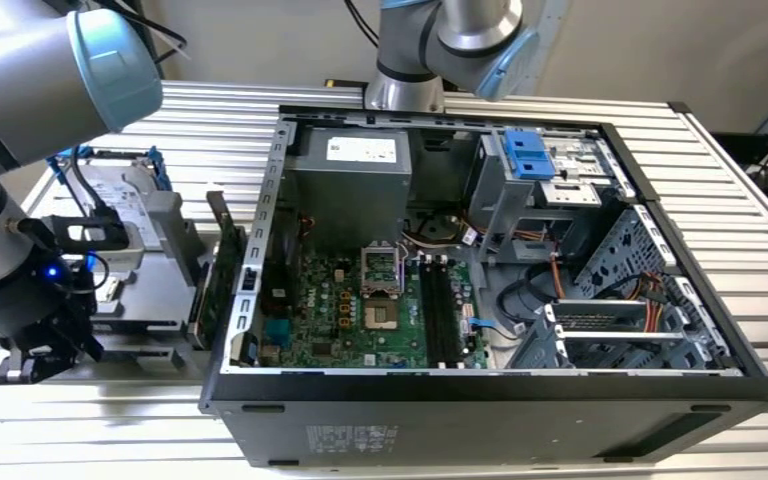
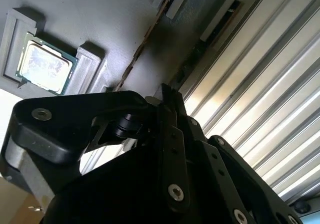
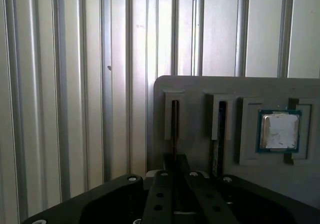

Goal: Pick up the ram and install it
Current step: 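Pick up the ram and move it above insertion slot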

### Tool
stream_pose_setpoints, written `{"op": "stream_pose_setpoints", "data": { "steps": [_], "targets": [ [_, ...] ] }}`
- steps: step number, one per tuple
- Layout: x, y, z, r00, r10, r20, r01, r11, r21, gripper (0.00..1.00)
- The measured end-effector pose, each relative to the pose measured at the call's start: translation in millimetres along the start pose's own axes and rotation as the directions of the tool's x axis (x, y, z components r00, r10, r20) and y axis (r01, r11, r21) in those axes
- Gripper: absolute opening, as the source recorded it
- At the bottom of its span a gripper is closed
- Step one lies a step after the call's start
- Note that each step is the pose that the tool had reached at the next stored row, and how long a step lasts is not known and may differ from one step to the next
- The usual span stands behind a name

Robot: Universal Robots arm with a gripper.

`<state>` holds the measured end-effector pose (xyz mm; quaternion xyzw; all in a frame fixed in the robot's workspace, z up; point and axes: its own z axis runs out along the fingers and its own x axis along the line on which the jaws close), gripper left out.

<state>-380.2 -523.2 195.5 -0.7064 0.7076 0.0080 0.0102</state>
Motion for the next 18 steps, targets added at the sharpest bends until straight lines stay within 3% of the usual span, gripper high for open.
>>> {"op": "stream_pose_setpoints", "data": {
  "steps": [18],
  "targets": [
    [0.0,0.0,0.0,1.0000,0.000,0.0002,0.000,1.0000,0.0003,0.00]
  ]
}}
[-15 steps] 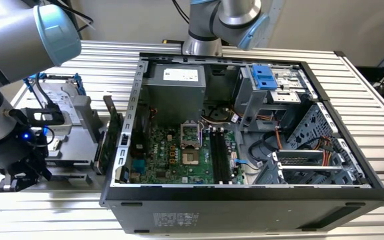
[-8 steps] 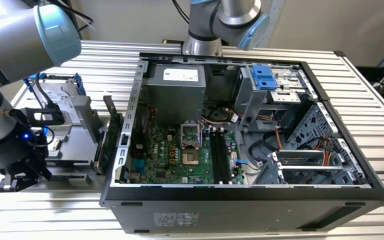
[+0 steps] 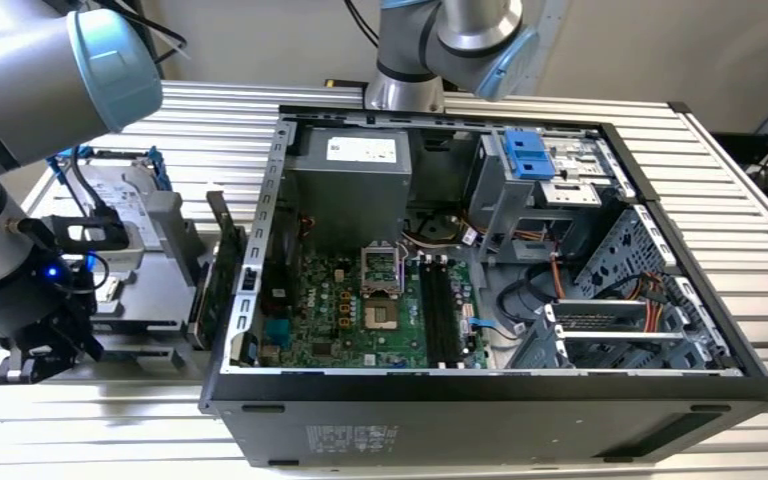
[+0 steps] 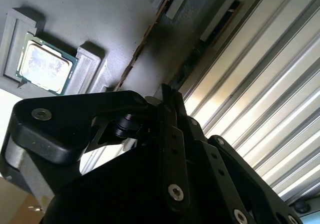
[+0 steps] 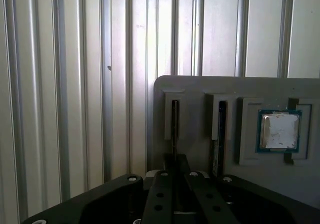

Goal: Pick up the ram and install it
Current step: 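Pick up the ram and move it above insertion slot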

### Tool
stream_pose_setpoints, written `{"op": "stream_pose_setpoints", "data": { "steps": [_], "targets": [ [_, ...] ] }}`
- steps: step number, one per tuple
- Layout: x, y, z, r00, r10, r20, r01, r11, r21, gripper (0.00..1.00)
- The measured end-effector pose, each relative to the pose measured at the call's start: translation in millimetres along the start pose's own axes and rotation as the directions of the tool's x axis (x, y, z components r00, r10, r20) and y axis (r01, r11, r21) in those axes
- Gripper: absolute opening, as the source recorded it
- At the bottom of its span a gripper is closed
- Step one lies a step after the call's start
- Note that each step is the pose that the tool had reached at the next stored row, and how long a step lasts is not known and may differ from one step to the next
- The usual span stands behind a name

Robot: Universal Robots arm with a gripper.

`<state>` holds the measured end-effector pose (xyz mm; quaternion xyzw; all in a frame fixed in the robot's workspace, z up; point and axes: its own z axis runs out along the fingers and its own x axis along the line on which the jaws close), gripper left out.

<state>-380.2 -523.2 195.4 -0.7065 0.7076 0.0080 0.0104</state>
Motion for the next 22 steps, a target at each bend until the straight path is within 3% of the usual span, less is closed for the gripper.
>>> {"op": "stream_pose_setpoints", "data": {
  "steps": [22],
  "targets": [
    [-0.6,0.2,-20.4,1.0000,0.000,-0.0002,0.000,1.0000,-0.0002,0.00]
  ]
}}
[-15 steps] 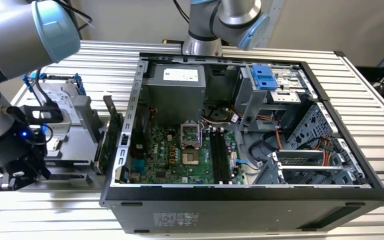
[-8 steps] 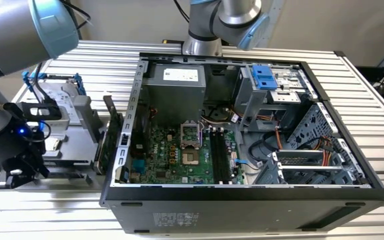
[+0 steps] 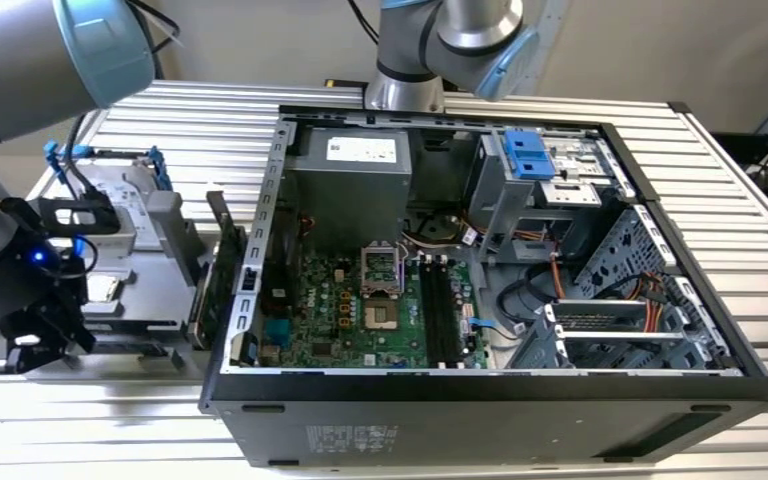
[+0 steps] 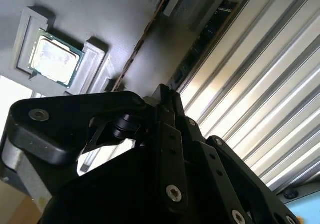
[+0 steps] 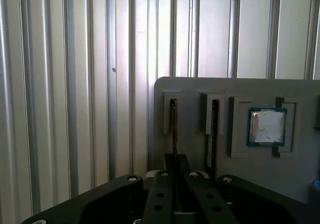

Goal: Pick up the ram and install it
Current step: 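Pick up the ram and move it above insertion slot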

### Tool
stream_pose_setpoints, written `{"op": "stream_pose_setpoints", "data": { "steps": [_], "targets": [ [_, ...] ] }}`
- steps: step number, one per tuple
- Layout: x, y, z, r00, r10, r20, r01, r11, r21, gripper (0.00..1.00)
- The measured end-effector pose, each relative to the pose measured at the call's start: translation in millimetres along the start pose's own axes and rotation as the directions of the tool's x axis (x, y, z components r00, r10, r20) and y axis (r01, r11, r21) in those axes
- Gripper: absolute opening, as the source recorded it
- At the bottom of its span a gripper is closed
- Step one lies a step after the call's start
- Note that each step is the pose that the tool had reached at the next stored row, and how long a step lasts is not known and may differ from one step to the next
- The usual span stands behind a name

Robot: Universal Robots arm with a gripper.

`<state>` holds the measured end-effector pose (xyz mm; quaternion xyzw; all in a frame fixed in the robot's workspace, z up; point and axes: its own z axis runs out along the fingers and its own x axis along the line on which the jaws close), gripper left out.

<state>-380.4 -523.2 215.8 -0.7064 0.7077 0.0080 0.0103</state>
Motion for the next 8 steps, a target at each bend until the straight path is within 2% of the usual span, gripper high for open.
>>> {"op": "stream_pose_setpoints", "data": {
  "steps": [8],
  "targets": [
    [-0.3,0.0,-9.3,1.0000,0.000,0.0000,0.000,1.0000,0.0000,0.00]
  ]
}}
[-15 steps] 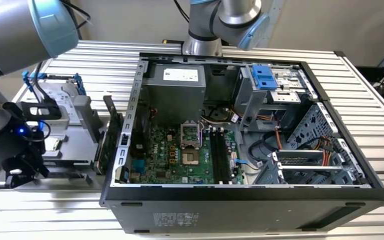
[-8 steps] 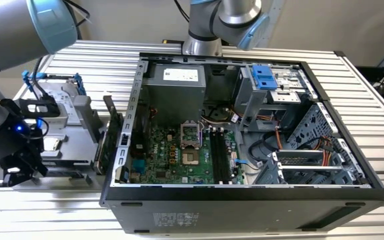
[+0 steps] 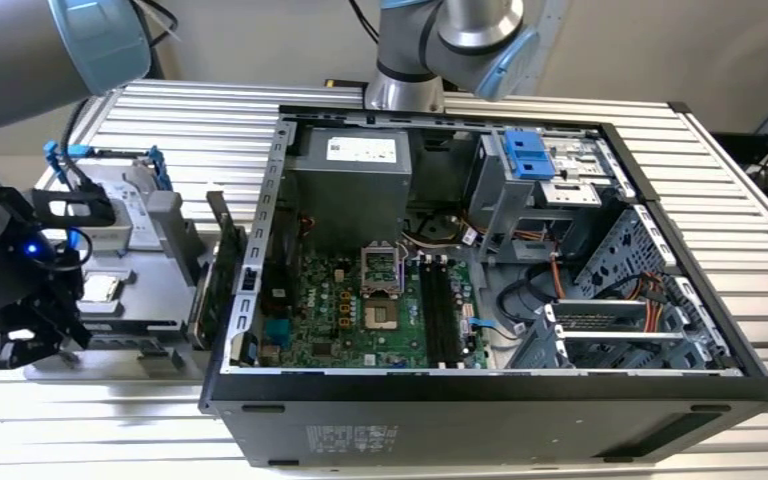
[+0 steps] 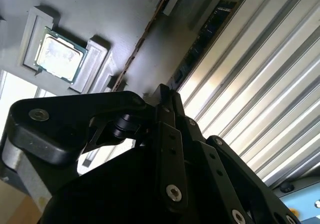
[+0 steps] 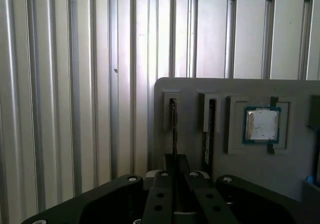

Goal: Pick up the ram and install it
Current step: 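Pick up the ram and move it above insertion slot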

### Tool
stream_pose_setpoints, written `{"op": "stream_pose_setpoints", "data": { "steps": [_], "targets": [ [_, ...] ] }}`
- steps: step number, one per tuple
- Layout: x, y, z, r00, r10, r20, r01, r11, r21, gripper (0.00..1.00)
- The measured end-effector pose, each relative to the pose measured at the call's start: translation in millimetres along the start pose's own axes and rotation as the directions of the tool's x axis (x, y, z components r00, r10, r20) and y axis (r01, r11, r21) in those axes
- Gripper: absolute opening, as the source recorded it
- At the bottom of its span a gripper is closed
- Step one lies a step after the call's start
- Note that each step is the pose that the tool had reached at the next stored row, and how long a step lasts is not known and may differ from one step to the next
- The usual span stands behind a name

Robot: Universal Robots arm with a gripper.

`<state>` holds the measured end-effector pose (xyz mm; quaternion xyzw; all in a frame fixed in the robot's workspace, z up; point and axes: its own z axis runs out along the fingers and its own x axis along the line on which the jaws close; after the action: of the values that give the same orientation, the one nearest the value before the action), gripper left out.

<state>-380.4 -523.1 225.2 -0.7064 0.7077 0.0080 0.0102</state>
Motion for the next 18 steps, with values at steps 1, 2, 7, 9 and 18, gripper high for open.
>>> {"op": "stream_pose_setpoints", "data": {
  "steps": [1,2,7,9,18],
  "targets": [
    [0.0,0.0,-1.0,1.0000,0.000,0.0000,0.000,1.0000,0.0001,0.00],
    [-0.1,0.0,-2.1,1.0000,0.000,0.0000,0.000,1.0000,0.0000,0.00],
    [-0.2,0.0,-7.8,1.0000,0.000,0.0000,0.000,1.0000,0.0000,0.00],
    [-0.2,0.0,-10.0,1.0000,0.000,0.0000,0.000,1.0000,0.0000,0.00],
    [-0.5,0.0,-19.7,1.0000,0.000,0.0000,0.000,1.0000,0.0000,0.00]
  ]
}}
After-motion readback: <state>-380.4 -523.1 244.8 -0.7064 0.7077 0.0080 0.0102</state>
